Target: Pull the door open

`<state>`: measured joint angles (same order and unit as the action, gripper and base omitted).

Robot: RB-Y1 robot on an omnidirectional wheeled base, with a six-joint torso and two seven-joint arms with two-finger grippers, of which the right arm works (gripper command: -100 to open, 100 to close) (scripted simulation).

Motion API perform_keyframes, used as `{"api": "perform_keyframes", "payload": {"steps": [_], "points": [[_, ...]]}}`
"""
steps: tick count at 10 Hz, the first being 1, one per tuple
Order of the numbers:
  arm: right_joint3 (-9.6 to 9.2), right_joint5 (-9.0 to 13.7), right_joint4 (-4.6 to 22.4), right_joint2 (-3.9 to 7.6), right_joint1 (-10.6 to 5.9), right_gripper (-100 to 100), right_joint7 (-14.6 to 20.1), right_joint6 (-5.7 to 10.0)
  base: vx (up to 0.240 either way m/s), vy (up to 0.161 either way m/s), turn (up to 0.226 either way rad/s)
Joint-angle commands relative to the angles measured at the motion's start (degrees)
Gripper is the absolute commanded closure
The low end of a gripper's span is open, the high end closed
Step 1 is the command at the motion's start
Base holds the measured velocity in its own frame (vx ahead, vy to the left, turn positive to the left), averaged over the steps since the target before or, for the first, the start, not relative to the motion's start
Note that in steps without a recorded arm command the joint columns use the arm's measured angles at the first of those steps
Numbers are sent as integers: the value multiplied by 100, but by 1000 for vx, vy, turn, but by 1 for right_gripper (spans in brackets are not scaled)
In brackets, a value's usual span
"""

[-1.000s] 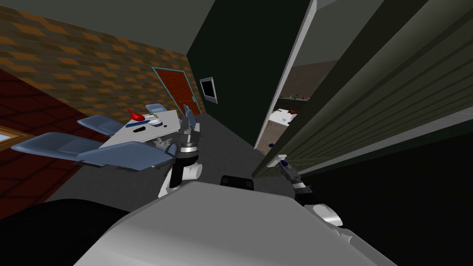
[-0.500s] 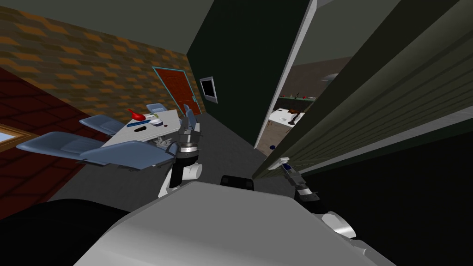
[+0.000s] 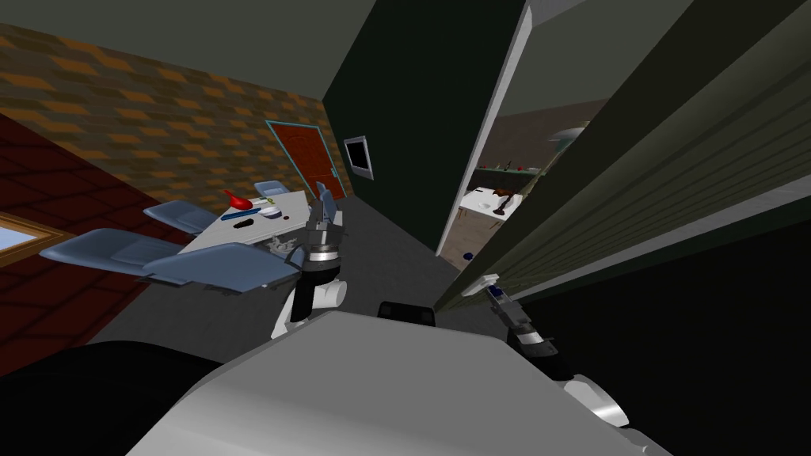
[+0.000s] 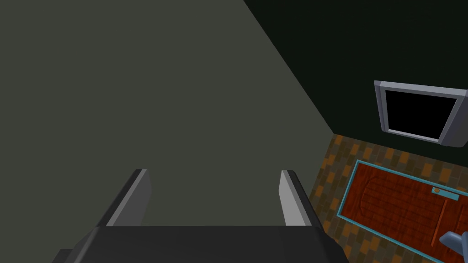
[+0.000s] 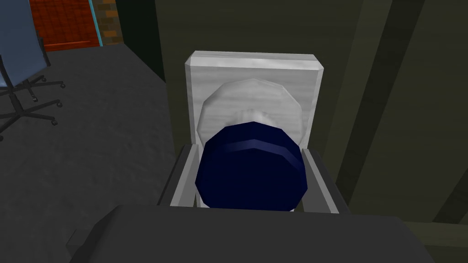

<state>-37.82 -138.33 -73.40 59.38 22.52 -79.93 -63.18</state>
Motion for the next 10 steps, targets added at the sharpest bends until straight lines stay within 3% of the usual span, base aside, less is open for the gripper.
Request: {"api": "perform_keyframes", "payload": {"steps": [1,8,10], "points": [[-63,-57,105,-83,9,100,18,-177,92,66,1],[-270,-249,742,-402,103,100,95,-1008,89,64,29],[-297,-275,828,-442,117,100,105,-1119,59,28,14]]}}
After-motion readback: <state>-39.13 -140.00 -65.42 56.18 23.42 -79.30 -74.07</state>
